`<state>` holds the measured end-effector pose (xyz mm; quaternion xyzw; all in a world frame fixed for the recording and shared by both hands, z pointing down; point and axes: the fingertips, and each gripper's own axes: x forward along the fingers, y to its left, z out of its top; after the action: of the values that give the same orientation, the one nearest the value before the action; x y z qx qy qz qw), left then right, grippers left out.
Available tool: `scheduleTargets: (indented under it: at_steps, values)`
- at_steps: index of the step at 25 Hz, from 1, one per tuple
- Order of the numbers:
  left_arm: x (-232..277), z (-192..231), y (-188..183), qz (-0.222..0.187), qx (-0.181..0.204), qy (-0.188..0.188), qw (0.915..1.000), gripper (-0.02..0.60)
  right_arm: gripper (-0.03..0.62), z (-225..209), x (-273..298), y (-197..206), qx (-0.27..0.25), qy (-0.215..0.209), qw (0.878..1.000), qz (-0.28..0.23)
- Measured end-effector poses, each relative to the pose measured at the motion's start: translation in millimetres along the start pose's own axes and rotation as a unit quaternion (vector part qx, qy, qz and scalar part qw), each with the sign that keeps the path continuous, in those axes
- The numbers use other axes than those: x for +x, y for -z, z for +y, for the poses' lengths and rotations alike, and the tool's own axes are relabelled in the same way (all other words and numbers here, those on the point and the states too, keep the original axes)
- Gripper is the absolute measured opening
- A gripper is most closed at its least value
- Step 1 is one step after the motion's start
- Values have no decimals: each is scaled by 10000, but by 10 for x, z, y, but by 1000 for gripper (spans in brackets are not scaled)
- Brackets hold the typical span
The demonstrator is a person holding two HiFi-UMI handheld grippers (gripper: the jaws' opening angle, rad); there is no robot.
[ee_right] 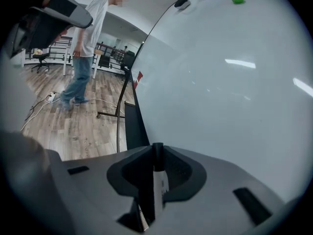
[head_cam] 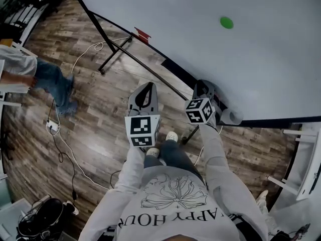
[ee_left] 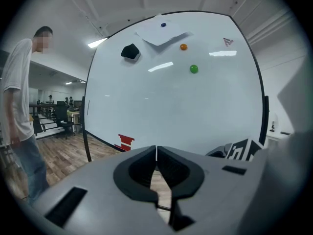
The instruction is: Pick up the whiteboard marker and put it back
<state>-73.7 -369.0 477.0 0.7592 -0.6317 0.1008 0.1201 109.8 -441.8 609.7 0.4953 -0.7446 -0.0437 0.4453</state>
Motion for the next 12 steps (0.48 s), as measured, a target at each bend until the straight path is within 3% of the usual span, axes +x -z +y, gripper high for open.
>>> scheduleTargets:
  at_steps: [12]
  values:
    - [55,-42,22,3,-3,43,10000,11,94,-41,-26,19,735,-37,9970,-248]
